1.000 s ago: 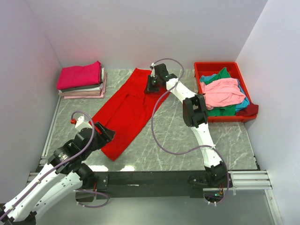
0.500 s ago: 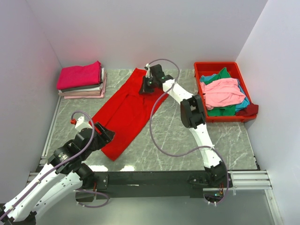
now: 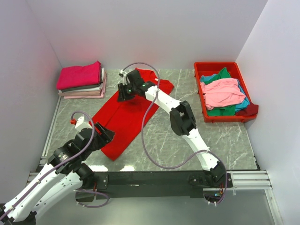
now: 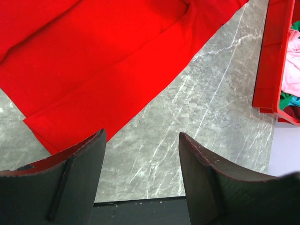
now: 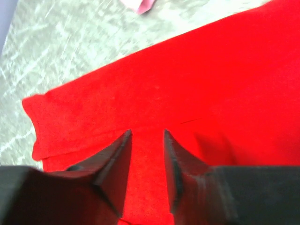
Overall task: Fold and stack the t-shirts
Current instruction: Fold the tshirt
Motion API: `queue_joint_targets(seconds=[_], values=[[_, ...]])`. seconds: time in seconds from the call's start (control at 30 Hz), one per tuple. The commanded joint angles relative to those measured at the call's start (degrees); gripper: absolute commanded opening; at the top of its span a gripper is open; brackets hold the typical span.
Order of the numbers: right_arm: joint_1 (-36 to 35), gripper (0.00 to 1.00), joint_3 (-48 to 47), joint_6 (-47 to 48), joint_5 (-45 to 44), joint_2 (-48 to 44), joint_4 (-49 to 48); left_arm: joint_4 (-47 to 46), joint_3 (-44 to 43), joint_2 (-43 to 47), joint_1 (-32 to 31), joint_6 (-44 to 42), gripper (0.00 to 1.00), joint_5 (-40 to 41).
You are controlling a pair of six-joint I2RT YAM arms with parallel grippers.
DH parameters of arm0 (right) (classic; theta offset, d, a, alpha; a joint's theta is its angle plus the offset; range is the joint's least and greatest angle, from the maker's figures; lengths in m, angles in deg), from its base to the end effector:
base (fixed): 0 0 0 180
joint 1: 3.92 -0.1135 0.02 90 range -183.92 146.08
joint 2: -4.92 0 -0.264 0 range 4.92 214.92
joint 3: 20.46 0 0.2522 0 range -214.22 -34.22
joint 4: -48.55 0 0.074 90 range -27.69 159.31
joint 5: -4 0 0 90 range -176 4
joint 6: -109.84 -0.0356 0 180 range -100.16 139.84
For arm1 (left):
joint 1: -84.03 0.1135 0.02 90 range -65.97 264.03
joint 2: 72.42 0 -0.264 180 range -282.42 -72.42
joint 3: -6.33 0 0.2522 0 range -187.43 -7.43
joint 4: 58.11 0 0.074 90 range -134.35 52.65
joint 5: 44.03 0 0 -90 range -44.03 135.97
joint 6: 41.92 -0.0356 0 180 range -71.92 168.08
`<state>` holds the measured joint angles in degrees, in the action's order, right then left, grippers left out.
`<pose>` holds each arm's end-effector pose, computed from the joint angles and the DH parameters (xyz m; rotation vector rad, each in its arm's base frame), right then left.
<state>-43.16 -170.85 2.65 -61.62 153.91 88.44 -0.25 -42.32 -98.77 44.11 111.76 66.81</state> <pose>0.4412 0.3793 0.1894 -0.6914 2.2649 0.9856 0.0879 -0.0570 0.2640 -0.6589 2.1175 -0.6414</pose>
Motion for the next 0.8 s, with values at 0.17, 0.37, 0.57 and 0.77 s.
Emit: queue_joint_targets(seconds=[0.17,0.37,0.57,0.77], values=[[2.6,0.58,5.5,15.2,10.9,-11.9,0.1,-2.3,-1.5,0.8,0.2,-1.2,0.7,1.0],[9.1,0.6,21.0,24.2,17.3,-23.4,1.3,-9.0,-3.2,-5.1,0.3,-7.3,0.83,7.0],[17.4,0.62,36.3,31.1,20.4,-36.1,3.9,-23.0,-8.6,-18.7,14.8,-23.5,0.96,-4.3],[25.8,0.61,38.7,15.3,1.6,-34.6,-1.0,-30.1,-14.5,-33.6,39.6,-30.3,0.89,-31.8]])
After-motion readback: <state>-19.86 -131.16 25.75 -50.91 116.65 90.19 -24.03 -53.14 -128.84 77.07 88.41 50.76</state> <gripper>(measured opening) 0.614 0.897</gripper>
